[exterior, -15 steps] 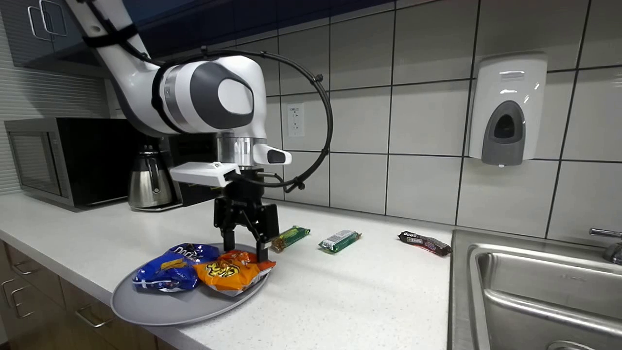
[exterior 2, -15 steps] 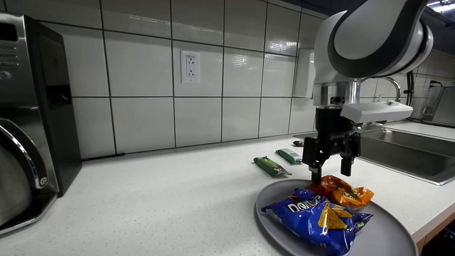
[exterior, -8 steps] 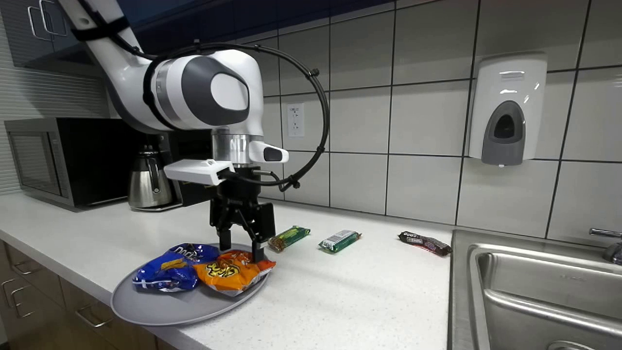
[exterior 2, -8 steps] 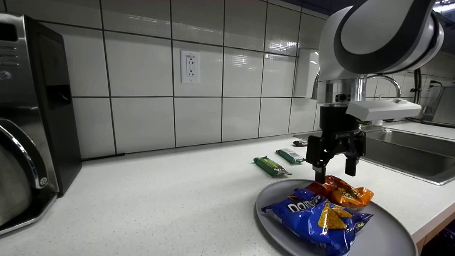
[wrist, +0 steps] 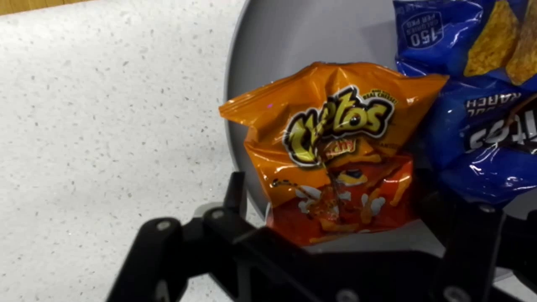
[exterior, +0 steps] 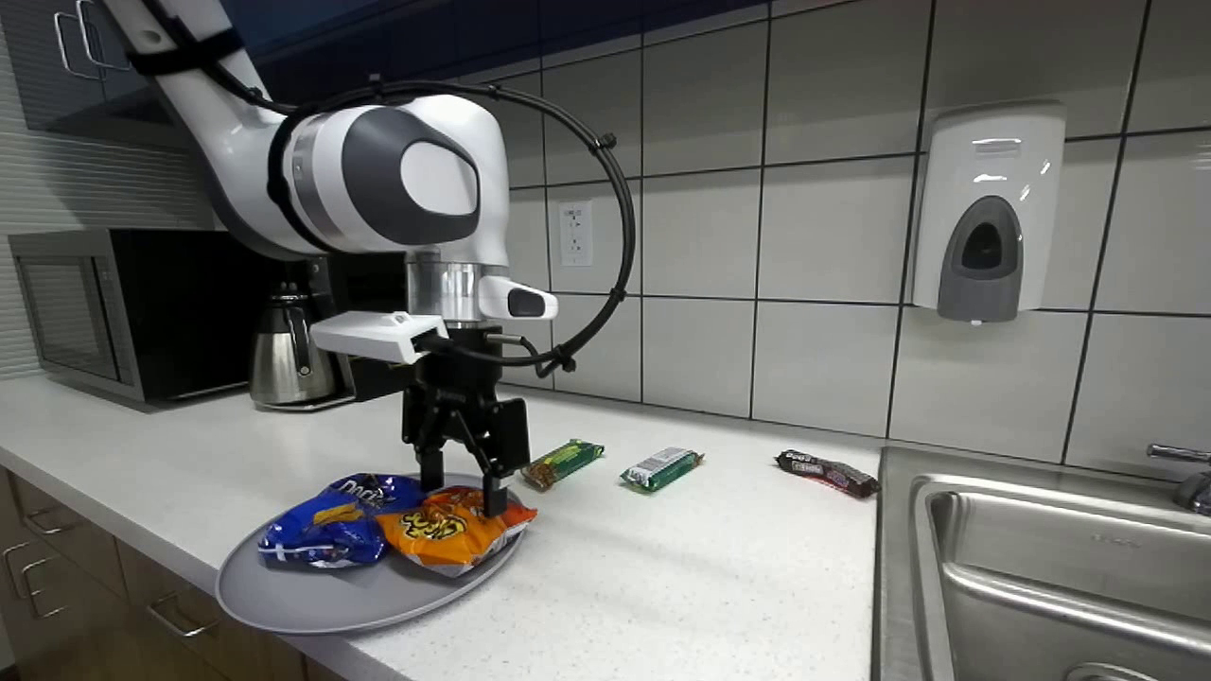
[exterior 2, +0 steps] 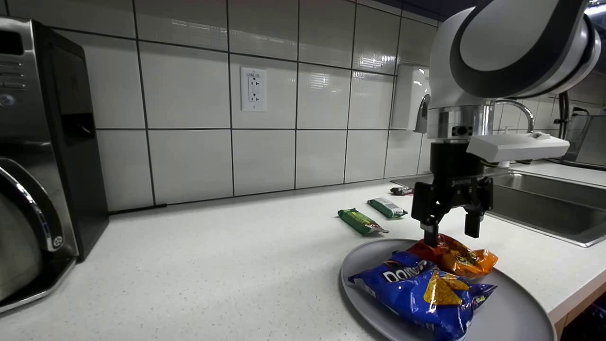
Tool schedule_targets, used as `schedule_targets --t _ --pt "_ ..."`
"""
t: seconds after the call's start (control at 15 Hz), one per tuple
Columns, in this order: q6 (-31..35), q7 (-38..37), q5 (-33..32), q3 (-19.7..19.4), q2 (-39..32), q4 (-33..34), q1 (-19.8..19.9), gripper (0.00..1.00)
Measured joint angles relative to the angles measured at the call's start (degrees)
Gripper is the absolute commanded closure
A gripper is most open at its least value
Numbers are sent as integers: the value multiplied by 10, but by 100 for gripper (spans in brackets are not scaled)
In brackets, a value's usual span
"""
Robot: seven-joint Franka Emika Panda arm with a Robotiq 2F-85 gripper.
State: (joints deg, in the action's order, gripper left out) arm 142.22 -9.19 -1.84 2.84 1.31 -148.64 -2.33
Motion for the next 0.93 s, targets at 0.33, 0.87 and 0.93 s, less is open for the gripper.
schedule_targets --t 0.33,0.87,0.93 --pt "0 0 0 0 0 -1 0 31" --pt "-1 0 4 0 0 -2 0 93" --pt "-1 0 4 0 0 -2 0 98"
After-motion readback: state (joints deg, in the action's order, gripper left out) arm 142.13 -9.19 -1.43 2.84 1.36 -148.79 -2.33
